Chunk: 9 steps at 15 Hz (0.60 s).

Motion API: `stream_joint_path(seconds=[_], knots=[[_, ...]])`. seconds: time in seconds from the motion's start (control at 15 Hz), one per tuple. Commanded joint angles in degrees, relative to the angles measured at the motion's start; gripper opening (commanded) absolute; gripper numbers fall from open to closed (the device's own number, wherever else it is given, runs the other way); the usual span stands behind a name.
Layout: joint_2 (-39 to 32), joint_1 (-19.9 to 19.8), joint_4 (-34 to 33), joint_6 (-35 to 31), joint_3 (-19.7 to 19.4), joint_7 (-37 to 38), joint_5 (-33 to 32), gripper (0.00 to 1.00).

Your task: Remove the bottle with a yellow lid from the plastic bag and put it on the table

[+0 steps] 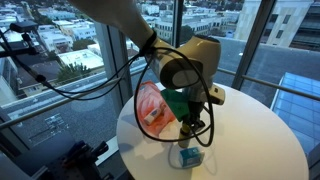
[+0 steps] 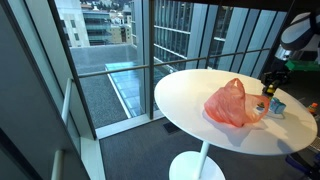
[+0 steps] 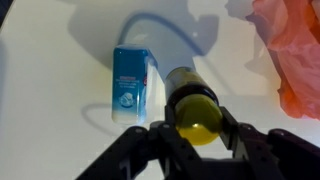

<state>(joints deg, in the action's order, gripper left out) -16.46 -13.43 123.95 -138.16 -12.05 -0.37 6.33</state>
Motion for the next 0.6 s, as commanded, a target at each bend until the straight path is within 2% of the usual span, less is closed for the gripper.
stream_joint_path(seconds=[0.0, 0.53], knots=[[-1.3, -0.3, -1.68, -0.37, -0.3, -0.72, -2.14, 0.2], [-1.74, 0.13, -1.0, -3.04, -0.4, -0.3, -6.61, 0.2]])
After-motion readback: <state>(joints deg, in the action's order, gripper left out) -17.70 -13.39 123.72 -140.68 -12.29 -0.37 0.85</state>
